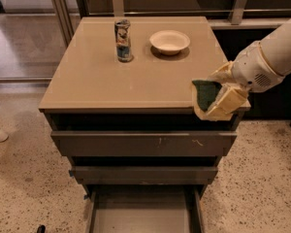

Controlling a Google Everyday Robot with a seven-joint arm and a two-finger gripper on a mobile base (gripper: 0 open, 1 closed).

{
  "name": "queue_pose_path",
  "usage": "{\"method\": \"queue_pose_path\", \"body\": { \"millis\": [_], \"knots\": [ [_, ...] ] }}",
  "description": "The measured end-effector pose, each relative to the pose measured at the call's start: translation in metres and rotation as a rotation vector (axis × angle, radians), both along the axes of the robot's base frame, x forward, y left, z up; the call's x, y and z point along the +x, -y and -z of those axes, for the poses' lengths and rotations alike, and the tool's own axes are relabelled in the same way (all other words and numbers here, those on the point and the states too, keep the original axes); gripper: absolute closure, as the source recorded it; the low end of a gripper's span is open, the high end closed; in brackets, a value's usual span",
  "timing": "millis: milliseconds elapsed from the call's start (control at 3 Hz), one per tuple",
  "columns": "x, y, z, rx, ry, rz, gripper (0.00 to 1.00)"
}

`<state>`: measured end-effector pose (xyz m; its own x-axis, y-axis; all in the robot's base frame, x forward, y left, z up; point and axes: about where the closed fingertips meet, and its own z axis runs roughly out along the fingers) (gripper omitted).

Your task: Place sponge into bottom drawer

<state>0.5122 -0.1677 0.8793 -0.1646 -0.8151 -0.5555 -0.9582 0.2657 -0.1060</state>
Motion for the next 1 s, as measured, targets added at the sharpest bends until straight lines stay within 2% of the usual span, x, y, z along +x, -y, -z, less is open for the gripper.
{"method": "queue_pose_path", "body": {
  "millis": [333, 667, 1000],
  "knots": [
    [-0.029, -0.011, -0.011, -0.003, 0.018, -0.015, 1.00],
    [-0.063, -0.020, -0.006, -0.004, 0.021, -0.033, 1.00],
    [-0.088, -0.022, 0.043, 0.001, -0.004, -0.037, 1.00]
  ]
}}
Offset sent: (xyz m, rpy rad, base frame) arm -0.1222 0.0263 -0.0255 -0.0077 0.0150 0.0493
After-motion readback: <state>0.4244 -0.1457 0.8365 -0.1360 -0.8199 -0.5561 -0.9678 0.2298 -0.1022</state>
